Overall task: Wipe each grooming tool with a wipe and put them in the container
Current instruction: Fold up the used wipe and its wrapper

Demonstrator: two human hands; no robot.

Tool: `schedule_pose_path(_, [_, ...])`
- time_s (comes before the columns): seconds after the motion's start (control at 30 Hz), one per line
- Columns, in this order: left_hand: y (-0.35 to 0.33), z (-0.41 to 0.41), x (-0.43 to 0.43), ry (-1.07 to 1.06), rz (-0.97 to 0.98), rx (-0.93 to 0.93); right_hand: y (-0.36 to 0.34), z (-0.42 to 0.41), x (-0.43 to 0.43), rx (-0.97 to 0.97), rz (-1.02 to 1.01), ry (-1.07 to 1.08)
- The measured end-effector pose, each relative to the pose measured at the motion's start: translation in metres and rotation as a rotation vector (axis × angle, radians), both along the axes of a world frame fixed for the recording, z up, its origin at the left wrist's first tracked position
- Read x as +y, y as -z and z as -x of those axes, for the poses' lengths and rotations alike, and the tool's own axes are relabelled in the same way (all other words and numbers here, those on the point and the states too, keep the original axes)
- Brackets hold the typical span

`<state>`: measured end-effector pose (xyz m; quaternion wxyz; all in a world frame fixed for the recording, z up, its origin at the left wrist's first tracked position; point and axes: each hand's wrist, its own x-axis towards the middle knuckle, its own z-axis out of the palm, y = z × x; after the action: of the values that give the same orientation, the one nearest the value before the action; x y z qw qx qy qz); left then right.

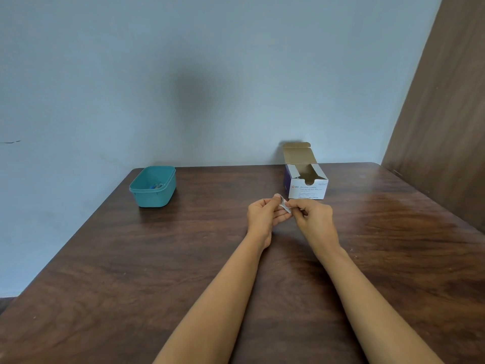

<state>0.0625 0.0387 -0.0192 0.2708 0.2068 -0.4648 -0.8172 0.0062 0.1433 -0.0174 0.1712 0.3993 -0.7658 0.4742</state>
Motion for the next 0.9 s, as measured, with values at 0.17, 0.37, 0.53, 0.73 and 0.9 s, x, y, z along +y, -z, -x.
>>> schedule_pose_path(0.17, [-0.002,0.0,0.0,-0.002,-0.004,-0.005,0.0,0.001,0.0,0.018,-0.025,-0.008])
schedule_pose_path(0.37, [0.002,0.0,-0.001,-0.002,0.032,0.013,0.0,0.004,0.0,0.052,-0.031,-0.029])
schedule_pose_path(0.53, [0.005,0.002,0.0,-0.056,0.068,-0.024,-0.001,-0.007,-0.002,-0.28,0.165,-0.063])
schedule_pose_path(0.73, [0.007,0.004,0.007,-0.079,0.176,-0.028,0.005,0.002,-0.003,-0.592,0.301,-0.022])
schedule_pose_path(0.9, [0.009,0.007,0.008,-0.158,0.32,-0.085,0.005,0.007,-0.005,-0.92,0.346,-0.039])
